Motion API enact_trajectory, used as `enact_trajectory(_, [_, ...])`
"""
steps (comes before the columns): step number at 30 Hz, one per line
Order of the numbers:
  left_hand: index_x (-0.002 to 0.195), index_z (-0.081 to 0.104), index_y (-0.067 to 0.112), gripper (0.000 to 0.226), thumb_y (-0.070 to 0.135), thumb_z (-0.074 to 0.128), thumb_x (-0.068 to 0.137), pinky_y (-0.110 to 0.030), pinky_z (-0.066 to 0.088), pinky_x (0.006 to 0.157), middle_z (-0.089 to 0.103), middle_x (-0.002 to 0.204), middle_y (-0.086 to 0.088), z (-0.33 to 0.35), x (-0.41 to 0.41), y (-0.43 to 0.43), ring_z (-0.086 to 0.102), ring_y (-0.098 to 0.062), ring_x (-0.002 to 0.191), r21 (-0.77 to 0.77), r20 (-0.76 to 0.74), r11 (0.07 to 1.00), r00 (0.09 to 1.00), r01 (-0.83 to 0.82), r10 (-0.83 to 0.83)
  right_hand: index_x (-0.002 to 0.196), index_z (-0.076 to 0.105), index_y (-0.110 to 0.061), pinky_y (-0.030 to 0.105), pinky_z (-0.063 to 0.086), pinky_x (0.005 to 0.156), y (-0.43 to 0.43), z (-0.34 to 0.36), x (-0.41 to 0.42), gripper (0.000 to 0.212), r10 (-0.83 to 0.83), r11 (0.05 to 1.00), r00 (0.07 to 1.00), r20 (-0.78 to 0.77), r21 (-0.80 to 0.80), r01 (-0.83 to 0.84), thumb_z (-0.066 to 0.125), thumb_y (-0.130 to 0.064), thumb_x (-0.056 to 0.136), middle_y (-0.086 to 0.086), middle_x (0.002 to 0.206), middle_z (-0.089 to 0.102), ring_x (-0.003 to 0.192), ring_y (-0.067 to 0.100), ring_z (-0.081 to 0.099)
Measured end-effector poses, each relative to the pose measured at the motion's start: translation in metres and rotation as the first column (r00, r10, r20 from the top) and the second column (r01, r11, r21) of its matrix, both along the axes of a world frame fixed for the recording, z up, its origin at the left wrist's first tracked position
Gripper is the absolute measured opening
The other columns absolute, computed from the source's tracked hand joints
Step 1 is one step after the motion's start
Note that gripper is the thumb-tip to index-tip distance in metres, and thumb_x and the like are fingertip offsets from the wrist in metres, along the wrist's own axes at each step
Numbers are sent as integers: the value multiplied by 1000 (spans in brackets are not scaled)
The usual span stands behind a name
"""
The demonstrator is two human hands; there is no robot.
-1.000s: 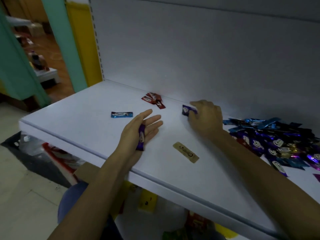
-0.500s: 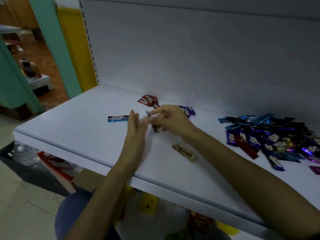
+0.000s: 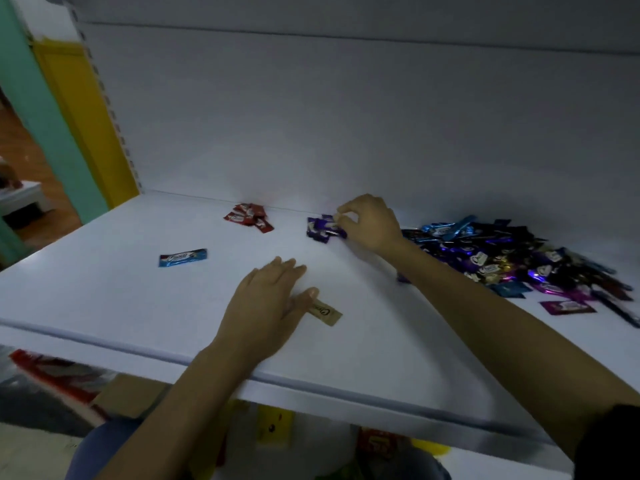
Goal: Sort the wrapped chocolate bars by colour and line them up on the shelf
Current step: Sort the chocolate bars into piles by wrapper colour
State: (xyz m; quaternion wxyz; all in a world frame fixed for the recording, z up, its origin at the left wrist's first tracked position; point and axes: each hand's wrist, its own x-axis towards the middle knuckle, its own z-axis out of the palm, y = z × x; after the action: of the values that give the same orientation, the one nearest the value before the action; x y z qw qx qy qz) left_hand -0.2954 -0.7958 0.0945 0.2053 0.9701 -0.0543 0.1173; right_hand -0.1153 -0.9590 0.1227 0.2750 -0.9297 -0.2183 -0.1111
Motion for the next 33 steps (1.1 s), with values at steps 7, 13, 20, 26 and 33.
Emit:
enact_trajectory(7, [153, 2, 31, 97, 83, 33, 78, -46, 5, 120, -3, 162, -4, 23, 63, -129, -5, -27, 148, 163, -129, 943, 954, 291, -272, 93, 73, -15, 41, 47, 85, -148, -6, -54, 15, -174, 985, 967, 187, 19, 173, 62, -20, 83, 6, 99, 69, 97, 27, 59])
enact_trajectory(13, [147, -21, 37, 111, 87, 40, 68, -64, -12, 110, -29, 156, -3, -8, 114, -221, -28, -33, 142, 221, -206, 922, 939, 318, -275, 101, 69, -14, 36, 38, 84, -238, -30, -73, 16, -468, 883, 841, 270, 135, 449, 61, -19, 88, 8, 101, 65, 97, 28, 54])
enact_trajectory(20, [149, -14, 39, 111, 74, 58, 72, -66, 14, 112, -8, 161, -6, 6, 166, -261, -4, -37, 146, 177, -189, 913, 923, 368, -336, 107, 66, -17, 42, 37, 94, -243, -37, -63, 20, -575, 816, 804, 151, 174, 551, 55, -22, 90, 6, 110, 62, 107, 27, 50])
enact_trajectory(26, [148, 25, 29, 99, 78, 27, 62, -54, 39, 97, 40, 146, -8, -5, 204, -279, 42, -37, 128, 300, -78, 884, 933, 359, -352, 110, 66, -19, 39, 31, 98, -245, -40, -55, 22, -644, 751, 760, 89, 264, 605, 55, -24, 92, 2, 115, 60, 111, 21, 47])
enact_trajectory(33, [150, 26, 15, 72, 28, 63, 89, -39, 46, 78, 53, 124, -21, 25, 210, -282, 54, -37, 103, 318, 14, 818, 860, 480, -510, 105, 68, -18, 42, 36, 92, -244, -39, -54, 22, -624, 775, 761, 180, 267, 572, 53, -25, 90, 3, 108, 62, 104, 25, 52])
